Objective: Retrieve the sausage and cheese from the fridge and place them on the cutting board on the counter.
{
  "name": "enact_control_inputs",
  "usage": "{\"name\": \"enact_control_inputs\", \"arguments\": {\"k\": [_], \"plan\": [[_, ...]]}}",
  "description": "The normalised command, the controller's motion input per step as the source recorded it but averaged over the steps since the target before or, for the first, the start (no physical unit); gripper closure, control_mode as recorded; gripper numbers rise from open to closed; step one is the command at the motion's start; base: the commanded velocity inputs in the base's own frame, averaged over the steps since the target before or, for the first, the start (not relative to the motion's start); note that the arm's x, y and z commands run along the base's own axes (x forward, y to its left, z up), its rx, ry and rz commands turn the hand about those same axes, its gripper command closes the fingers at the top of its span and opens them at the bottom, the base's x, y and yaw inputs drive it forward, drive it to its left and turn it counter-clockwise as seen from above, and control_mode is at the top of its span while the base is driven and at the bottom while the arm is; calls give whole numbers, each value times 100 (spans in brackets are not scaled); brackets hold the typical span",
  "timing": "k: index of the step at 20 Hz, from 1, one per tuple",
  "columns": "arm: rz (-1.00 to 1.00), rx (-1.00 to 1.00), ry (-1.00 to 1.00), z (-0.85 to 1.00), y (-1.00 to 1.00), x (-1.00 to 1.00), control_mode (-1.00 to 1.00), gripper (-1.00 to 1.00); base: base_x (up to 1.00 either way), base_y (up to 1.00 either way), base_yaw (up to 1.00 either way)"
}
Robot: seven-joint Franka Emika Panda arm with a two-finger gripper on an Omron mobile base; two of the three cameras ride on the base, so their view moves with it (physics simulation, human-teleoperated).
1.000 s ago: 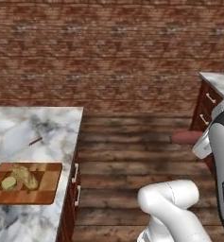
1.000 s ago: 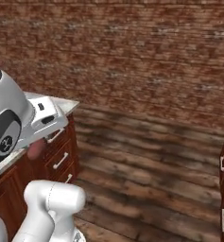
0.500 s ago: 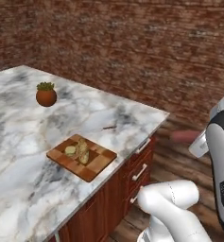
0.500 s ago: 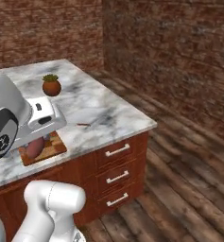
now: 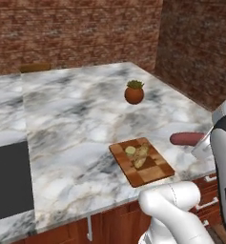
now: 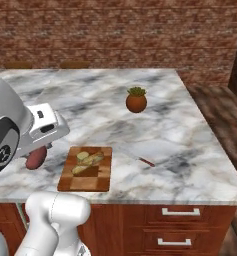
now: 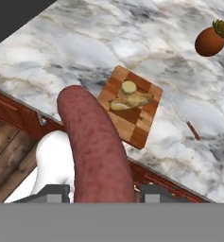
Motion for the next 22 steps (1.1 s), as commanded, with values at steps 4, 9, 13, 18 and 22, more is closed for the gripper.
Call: {"name": "enact_control_inputs", "arguments": {"k": [4,9,13,18,22], "plan": [[0,0,0,0,0,0,100,100,93,-44,17],[0,0,0,0,0,0,100,100,40,-24,1],[0,0,0,0,0,0,100,100,4,-6,0],[0,0,0,0,0,0,100,100,12,0,0],[0,0,0,0,0,0,100,100,22,0,0]]}}
